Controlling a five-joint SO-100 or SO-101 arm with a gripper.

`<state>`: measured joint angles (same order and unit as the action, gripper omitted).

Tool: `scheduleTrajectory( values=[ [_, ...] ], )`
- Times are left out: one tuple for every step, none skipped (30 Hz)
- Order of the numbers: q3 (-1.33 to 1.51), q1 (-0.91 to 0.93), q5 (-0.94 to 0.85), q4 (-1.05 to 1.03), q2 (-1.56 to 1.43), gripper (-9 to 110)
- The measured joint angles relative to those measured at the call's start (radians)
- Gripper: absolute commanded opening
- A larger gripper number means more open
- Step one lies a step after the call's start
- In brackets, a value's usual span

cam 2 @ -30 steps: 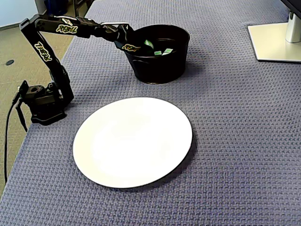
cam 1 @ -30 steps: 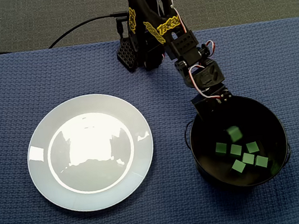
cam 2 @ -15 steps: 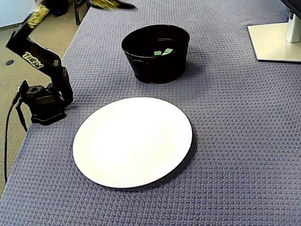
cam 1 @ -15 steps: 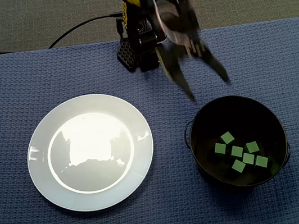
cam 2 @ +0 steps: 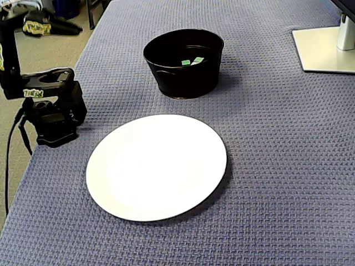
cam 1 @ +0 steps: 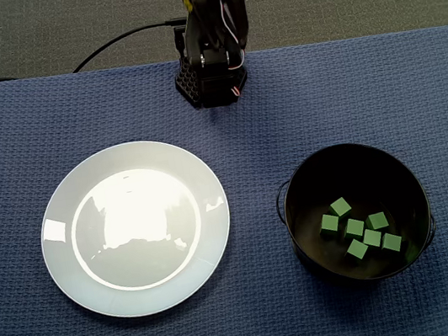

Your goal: Pick up the items on the white plate and put them in the black container.

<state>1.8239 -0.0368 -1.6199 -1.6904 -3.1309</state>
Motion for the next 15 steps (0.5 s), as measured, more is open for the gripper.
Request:
scheduleTrajectory(
  values=[
    [0.052,0.003,0.002,0.0,-0.017,6],
    [0.11,0.006,0.002,0.0,-0.029,5],
    [0.169,0.008,0.002,0.003,-0.037,4],
    [0.224,0.008,0.002,0.006,-0.04,4],
    [0.279,0.009,0.002,0.006,-0.041,3],
    [0.331,0.009,0.002,0.006,-0.043,3],
    [0.385,0.009,0.002,0.012,-0.043,3],
    [0.439,0.009,0.002,0.029,-0.043,3],
    [0.495,0.009,0.002,0.044,-0.043,4],
    [0.552,0.009,0.002,0.061,-0.043,4],
    [0.611,0.009,0.0,0.081,-0.043,4],
    [0.67,0.009,0.0,0.109,-0.043,4],
    [0.729,0.008,0.0,0.144,-0.043,3],
    [0.792,0.008,0.0,0.189,-0.043,3],
    [0.853,0.008,0.0,0.238,-0.043,3]
  ],
)
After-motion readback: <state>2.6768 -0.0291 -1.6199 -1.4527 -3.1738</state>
